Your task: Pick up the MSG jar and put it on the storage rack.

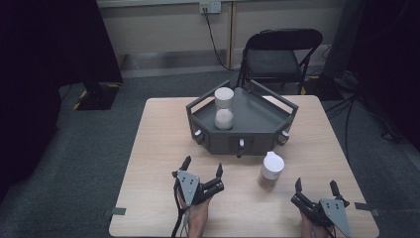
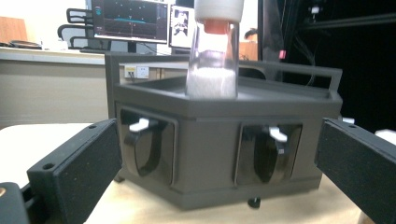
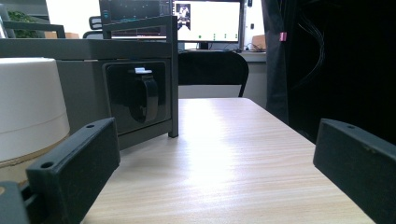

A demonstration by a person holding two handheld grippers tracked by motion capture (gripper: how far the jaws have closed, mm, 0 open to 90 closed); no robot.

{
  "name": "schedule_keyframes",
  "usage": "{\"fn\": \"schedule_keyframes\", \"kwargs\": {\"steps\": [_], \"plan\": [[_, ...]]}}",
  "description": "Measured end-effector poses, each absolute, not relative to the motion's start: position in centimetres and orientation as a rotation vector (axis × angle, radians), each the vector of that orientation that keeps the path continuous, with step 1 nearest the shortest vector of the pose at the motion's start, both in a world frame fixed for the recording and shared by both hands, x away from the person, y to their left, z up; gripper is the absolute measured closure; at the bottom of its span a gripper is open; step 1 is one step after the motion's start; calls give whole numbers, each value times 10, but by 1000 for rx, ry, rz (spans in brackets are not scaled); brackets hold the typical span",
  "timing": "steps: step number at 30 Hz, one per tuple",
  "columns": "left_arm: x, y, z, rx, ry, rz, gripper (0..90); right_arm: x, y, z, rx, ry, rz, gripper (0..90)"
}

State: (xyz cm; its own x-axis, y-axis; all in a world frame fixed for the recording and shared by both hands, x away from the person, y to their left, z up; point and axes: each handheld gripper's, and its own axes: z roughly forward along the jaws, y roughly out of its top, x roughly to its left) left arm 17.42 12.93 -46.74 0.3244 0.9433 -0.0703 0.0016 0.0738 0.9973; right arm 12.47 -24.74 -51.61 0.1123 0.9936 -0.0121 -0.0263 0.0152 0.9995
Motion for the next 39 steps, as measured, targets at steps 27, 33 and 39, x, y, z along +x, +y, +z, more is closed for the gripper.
{"fn": "schedule_keyframes", "kwargs": {"steps": [27,33,39], "plan": [[157,123,-506,1310,1030,991,0,125,-247,-516,1231,1113,1129,0],[154,121,-510,1322,1032,1008,0,125,-247,-516,1231,1112,1129,0],[151,121,-516,1295,1033,1025,1,124,-247,-516,1231,1112,1129,0]]}}
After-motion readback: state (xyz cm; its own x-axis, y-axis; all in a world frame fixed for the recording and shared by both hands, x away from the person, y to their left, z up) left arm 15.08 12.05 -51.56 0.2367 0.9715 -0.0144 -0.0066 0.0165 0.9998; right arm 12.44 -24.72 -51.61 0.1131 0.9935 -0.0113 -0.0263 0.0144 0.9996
